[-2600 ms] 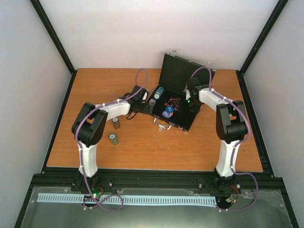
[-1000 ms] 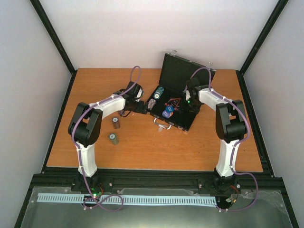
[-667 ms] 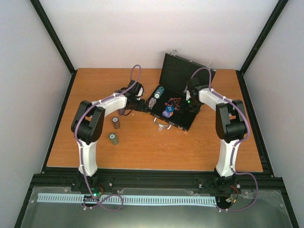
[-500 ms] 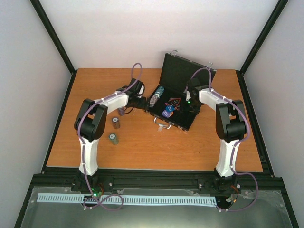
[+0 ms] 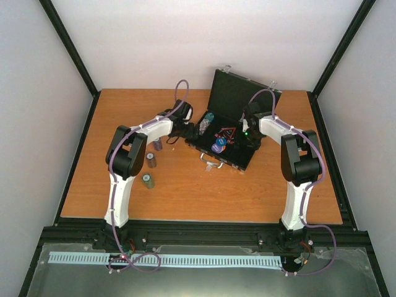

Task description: Pack up texas hold em set

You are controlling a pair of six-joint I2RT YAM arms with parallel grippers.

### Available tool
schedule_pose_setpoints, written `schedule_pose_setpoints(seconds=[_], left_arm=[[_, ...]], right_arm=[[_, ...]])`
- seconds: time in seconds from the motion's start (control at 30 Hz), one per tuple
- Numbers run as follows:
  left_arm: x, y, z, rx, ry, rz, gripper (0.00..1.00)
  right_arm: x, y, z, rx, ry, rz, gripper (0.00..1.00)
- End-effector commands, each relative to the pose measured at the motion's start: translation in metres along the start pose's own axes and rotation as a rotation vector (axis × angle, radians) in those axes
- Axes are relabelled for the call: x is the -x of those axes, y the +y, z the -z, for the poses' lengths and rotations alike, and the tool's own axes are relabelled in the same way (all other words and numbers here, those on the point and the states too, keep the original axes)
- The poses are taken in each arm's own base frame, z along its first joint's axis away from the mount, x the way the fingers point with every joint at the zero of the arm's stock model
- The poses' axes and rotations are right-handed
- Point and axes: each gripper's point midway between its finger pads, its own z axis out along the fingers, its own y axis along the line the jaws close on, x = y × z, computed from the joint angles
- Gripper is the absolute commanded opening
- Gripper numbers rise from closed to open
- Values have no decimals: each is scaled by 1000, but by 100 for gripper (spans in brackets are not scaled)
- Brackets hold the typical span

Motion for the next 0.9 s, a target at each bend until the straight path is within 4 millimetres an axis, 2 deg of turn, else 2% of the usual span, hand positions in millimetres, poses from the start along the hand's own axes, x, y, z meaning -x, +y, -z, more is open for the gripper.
schedule_pose_setpoints(seconds=[0.0,0.2,0.23,0.3,0.63,0.73,0.87], left_arm=[[33,-11,-1,-32,-67,20,100],[39,-8,11,-6,-85,-34,100],[34,-5,14,7,-65,-40,100],[36,-5,24,8,-75,-53,100],[66,-6,104,40,-195,-87,100],[57,7,119,79,-189,-72,100],[35,46,129,168,-162,-22,100]], right_arm=[[-5,1,1,13,10,2,64],[-3,2,4,18,-3,-1,65],[-2,2,4,21,-3,-3,65],[-2,4,4,29,-4,-4,65],[6,10,15,46,-35,6,66],[7,11,21,48,-42,13,67],[4,13,25,46,-31,33,67]])
